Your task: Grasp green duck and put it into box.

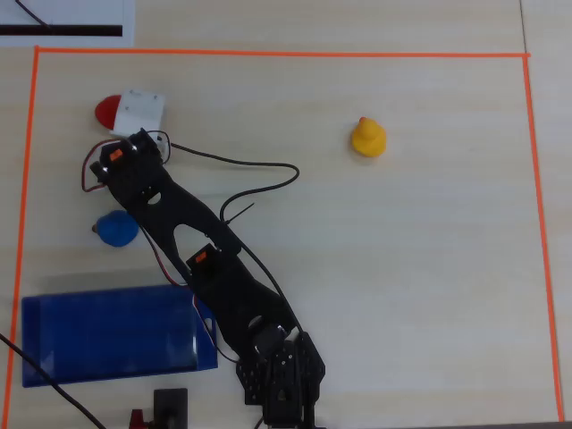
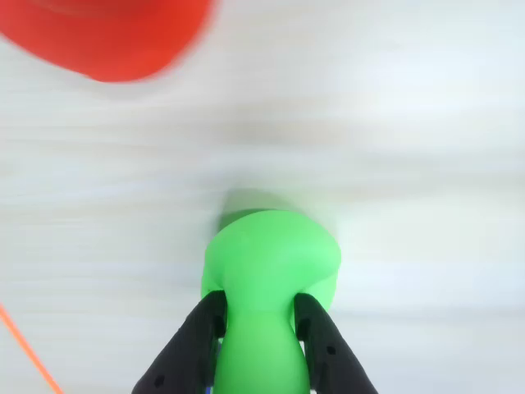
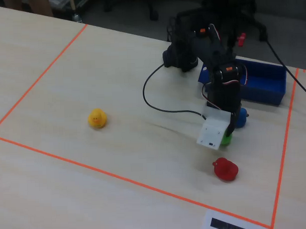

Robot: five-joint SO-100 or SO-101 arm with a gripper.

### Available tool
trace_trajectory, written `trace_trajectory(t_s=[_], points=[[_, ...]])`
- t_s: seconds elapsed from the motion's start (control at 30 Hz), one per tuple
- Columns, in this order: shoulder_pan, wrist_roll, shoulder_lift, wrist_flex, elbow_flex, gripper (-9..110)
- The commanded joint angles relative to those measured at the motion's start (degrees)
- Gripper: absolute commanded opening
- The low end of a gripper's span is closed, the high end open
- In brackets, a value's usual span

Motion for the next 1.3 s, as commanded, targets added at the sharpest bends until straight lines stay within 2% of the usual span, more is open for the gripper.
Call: trace_trajectory(t_s=[0.0, 0.2, 0.4, 0.8, 1.0, 1.27], points=[[1.4, 0.9, 8.5, 6.9, -4.9, 0], [1.3, 2.6, 19.8, 19.5, -9.6, 0], [-4.1, 6.0, 27.6, 27.2, -7.4, 0], [-23.4, 8.6, 40.3, 27.2, 10.1, 0], [-27.7, 7.2, 47.5, 26.2, 19.1, 0], [-29.7, 4.7, 55.6, 18.5, 35.2, 0]])
